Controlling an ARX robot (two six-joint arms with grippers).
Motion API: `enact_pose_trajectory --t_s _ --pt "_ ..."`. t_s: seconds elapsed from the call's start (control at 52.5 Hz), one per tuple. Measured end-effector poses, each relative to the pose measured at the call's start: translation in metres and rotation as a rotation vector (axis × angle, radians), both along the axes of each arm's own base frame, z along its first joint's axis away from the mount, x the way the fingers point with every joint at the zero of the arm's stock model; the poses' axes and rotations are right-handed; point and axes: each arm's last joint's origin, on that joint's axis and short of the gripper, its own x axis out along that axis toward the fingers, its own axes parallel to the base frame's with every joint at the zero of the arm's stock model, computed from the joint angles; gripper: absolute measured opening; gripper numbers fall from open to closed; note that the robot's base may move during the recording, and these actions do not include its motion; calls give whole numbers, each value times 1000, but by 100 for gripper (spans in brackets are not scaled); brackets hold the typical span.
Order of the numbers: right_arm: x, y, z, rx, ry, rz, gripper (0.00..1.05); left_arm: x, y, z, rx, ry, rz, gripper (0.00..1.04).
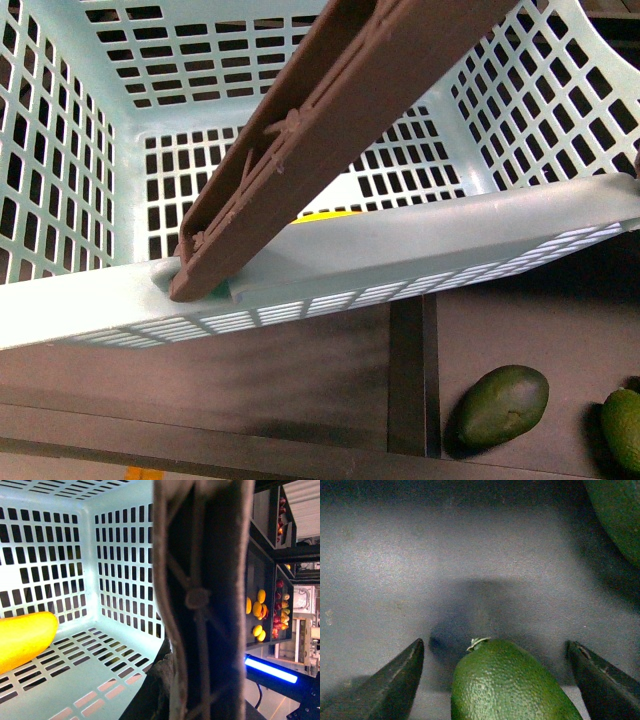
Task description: Pick mango and avocado into basket
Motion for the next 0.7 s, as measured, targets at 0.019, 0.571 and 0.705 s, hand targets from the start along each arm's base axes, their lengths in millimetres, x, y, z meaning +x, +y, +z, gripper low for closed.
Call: enact_pose_trajectory --t_s 0.019,0.571,0.705 --pt "0 0 0 -1 0 -1 81 0 0 0 0 0 0 5" --pt "-3 3 9 38 -36 6 46 0 0 0 0 0 0 5" --pt "-4 5 22 51 -67 7 46 0 0 0 0 0 0 5"
